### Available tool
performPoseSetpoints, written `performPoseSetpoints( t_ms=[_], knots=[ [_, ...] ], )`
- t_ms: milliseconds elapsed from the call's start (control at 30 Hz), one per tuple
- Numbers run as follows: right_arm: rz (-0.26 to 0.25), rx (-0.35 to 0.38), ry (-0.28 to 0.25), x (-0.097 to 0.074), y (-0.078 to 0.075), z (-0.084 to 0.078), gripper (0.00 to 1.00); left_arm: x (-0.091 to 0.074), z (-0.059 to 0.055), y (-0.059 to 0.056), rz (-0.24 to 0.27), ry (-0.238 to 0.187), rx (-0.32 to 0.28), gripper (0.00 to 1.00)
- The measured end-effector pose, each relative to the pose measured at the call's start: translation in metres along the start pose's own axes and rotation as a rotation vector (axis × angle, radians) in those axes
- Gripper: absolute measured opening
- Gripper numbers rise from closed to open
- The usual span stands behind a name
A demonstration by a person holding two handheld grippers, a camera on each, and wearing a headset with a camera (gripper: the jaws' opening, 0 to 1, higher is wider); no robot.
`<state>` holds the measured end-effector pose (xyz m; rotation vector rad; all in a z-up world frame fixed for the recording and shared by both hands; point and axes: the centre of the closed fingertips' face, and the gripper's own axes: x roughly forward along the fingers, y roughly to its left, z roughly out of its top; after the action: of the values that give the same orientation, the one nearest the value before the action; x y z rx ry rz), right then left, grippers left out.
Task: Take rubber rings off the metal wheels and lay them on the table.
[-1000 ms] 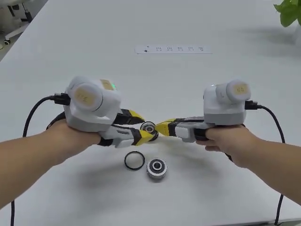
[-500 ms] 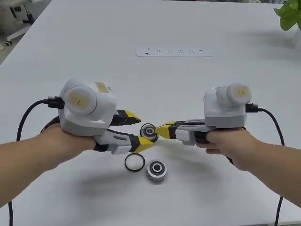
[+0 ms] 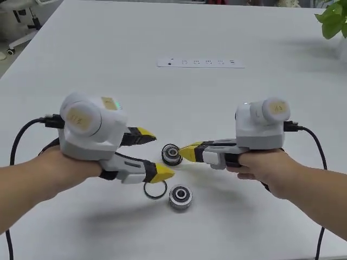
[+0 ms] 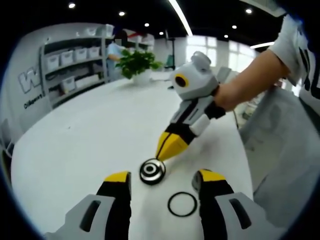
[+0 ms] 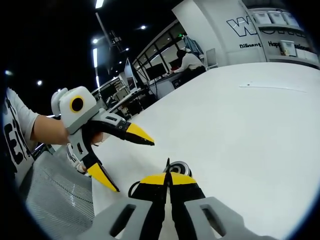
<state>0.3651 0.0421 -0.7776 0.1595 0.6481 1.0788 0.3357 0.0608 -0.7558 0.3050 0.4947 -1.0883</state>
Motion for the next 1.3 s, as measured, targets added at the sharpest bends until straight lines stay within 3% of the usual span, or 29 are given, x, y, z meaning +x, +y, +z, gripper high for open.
performPoseSetpoints(
  t_ms=[600, 1300],
  knots=[
    [0.008, 0.005, 0.002, -0.003, 0.003, -0.001, 0.0, -0.012, -0.007, -0.009, -0.014, 0.002, 0.014, 0.67],
    [0.034, 0.013, -0.001, -0.005, 0.015, 0.0, 0.0, -0.033, -0.011, -0.011, 0.007, -0.015, 0.01, 0.72]
  ],
)
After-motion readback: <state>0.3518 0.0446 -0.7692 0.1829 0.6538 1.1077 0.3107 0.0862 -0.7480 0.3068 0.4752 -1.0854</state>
